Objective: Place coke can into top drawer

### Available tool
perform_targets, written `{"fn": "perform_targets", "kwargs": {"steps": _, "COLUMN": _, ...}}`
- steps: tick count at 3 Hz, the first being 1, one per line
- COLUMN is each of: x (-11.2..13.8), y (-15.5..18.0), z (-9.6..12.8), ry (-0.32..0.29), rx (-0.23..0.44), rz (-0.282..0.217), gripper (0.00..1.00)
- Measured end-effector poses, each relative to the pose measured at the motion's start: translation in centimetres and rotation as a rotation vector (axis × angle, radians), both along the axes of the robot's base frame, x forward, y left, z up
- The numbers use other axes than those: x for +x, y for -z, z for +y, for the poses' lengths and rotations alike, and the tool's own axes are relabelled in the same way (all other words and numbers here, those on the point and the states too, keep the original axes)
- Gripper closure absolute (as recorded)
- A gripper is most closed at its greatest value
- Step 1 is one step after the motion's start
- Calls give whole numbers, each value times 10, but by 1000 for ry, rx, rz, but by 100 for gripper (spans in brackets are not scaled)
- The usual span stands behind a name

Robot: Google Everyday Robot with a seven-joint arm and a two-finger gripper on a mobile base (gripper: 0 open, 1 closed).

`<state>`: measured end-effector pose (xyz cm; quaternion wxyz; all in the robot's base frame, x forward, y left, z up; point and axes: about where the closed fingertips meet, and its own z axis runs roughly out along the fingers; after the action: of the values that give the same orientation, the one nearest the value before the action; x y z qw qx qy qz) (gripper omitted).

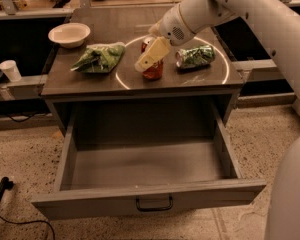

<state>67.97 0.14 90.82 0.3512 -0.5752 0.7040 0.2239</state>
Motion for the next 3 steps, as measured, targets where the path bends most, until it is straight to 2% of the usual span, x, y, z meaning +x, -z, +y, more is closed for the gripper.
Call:
{"fn": "perform_targets", "kwargs": {"steps": 1, "x": 6, "y": 14, "z": 1, "ry": 9, "rx": 49, "rz": 21, "gripper": 38}}
{"fn": "perform_targets", "kwargs": {"steps": 3, "x": 7, "y": 16, "z": 1, "ry": 10, "rx": 56, "rz": 24, "gripper": 85}}
